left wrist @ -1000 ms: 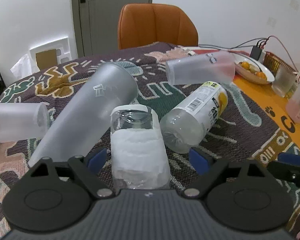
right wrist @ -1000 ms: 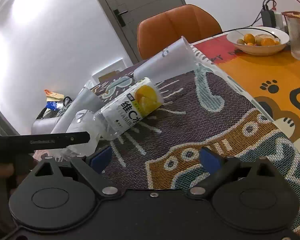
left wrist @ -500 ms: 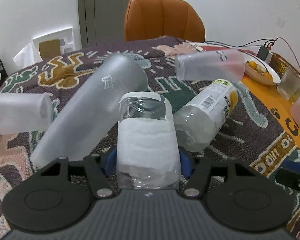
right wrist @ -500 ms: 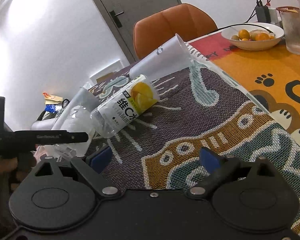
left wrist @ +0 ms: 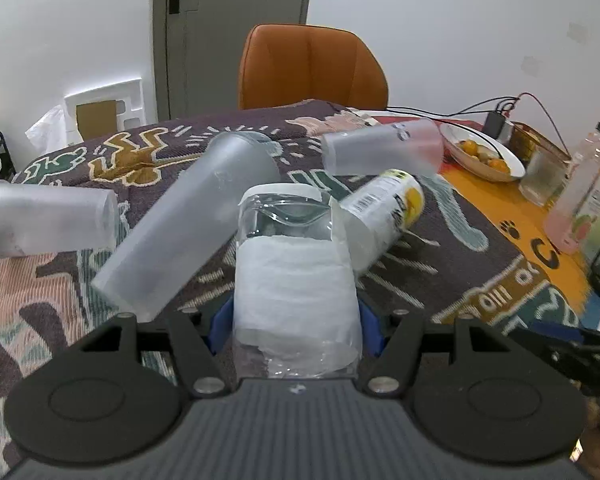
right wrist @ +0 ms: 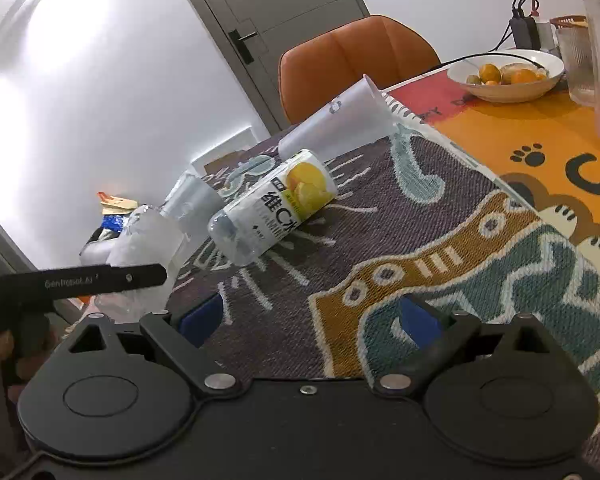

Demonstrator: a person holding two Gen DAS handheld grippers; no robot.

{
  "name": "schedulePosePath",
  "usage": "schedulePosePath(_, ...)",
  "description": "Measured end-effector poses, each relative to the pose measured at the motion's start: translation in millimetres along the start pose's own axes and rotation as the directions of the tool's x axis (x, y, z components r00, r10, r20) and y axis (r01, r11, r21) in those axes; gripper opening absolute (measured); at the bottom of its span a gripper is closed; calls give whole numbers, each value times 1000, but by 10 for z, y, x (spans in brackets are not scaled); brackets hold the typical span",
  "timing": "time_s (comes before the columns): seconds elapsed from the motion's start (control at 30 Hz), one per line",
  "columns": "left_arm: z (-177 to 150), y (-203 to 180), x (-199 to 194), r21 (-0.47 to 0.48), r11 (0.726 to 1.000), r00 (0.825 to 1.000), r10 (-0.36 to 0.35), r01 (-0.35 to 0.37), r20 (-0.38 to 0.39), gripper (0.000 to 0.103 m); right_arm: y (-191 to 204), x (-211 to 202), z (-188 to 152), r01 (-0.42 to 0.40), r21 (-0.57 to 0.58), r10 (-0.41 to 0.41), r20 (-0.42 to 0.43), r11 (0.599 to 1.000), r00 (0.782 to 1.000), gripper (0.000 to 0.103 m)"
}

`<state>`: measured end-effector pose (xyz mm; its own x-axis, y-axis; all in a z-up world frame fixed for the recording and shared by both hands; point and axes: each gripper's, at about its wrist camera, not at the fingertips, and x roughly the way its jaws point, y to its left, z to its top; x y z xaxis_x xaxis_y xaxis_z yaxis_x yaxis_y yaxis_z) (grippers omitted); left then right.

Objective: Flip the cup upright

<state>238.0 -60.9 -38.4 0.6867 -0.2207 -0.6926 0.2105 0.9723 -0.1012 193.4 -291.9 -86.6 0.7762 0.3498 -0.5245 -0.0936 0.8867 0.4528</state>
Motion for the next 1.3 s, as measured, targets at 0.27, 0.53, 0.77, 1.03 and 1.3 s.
schedulePosePath(0.27, -250, -118, -237, 8, 1000, 1000, -7, 7, -4, 62, -18, -117, -85, -7, 47, 8, -7, 999, 1000, 103)
schedulePosePath(0.53, -492, -190, -359, -5, 1000, 999, -20, 20, -28, 62, -136, -82, -235, -29, 149, 41, -79, 988, 996, 103)
schedulePosePath(0.77, -640, -251, -363, 1, 1000, 998, -16, 17, -57, 62, -137, -104, -301, -56, 144, 74, -116, 988, 991, 103)
schedulePosePath(1.03, -761, -291, -244, 3, 1000, 995, -8, 8, -104, 63, -93, -145, -332, -53, 99, 66, -129, 994, 989, 103)
schedulePosePath(1.3, -723, -216, -288, -12, 1000, 994, -2, 1, -108, 78, -50, -67, -321, -62, 101, 76, -141, 993, 987, 103)
